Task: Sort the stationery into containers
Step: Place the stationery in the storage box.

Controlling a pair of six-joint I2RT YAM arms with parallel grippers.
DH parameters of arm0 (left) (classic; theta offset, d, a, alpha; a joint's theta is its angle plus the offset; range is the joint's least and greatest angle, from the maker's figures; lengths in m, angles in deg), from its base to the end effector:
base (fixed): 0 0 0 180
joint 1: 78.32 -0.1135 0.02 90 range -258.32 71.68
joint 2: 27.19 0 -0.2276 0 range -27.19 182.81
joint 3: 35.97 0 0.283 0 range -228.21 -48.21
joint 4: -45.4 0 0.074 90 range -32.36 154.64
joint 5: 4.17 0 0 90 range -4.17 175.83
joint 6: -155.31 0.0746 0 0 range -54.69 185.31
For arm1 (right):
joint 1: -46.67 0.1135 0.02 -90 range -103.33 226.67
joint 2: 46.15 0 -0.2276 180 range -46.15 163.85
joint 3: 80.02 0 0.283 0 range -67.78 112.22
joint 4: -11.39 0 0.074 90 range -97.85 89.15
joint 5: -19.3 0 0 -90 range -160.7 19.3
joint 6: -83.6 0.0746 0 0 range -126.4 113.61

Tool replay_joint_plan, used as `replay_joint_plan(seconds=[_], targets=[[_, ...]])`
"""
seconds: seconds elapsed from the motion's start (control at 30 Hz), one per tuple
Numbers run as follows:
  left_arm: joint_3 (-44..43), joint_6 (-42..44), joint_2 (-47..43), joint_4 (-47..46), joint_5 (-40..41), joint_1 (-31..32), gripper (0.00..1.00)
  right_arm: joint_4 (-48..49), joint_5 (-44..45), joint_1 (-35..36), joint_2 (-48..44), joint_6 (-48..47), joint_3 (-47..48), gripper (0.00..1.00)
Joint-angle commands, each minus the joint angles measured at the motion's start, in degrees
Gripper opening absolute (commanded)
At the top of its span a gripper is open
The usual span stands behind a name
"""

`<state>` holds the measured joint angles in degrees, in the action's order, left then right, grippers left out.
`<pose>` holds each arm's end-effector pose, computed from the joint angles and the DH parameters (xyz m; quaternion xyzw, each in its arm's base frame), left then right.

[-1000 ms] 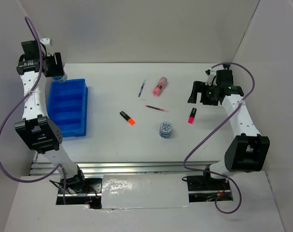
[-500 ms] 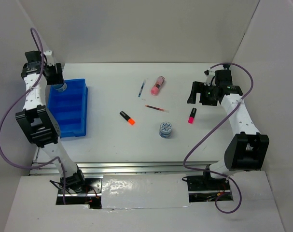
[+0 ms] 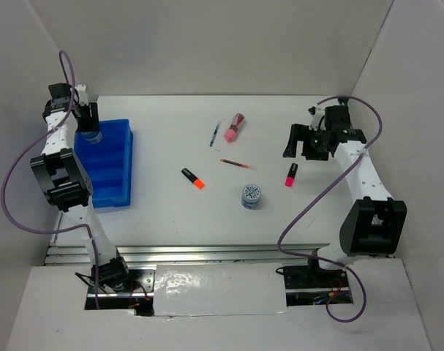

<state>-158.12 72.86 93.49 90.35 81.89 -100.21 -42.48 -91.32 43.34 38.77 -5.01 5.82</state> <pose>0.4907 0.1916 0.2144 -0.1011 0.9127 0.0697 0.3897 0.3704 0.0048 0.2300 -0.0184 0.9344 0.1644 0.3154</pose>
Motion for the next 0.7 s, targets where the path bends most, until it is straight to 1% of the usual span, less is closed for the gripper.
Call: replay_joint_plan(seconds=[0.0,0.2,0.4,0.53,0.57,0.67], targets=[[-2.3,1.8,0.0,-5.5,1.4,0.1,0.14,-0.6,-0.6,0.5,0.0,-0.7,1.4,1.0],[-2.3,1.6,2.0,-7.5,3.2,0.0,0.14,-0.4,-0.2,0.5,-0.5,-0.8,0.8,1.0],[-4.1,1.1,3.1,-8.7,2.2,0.2,0.12,-0.5,-0.1,0.5,-0.4,-0.8,0.7,1.0],[-5.1,1.3,4.5,-9.3,3.7,1.0,0.13,-0.7,-0.2,0.5,0.0,-0.8,1.0,1.0],[-6.4,1.4,5.0,-8.9,6.3,1.1,0.13,-0.7,-0.2,0.5,0.1,-0.8,1.1,1.0],[-7.5,1.8,6.7,-7.2,8.2,1.8,0.13,-0.9,-0.2,0.6,0.2,-0.8,1.4,1.0]])
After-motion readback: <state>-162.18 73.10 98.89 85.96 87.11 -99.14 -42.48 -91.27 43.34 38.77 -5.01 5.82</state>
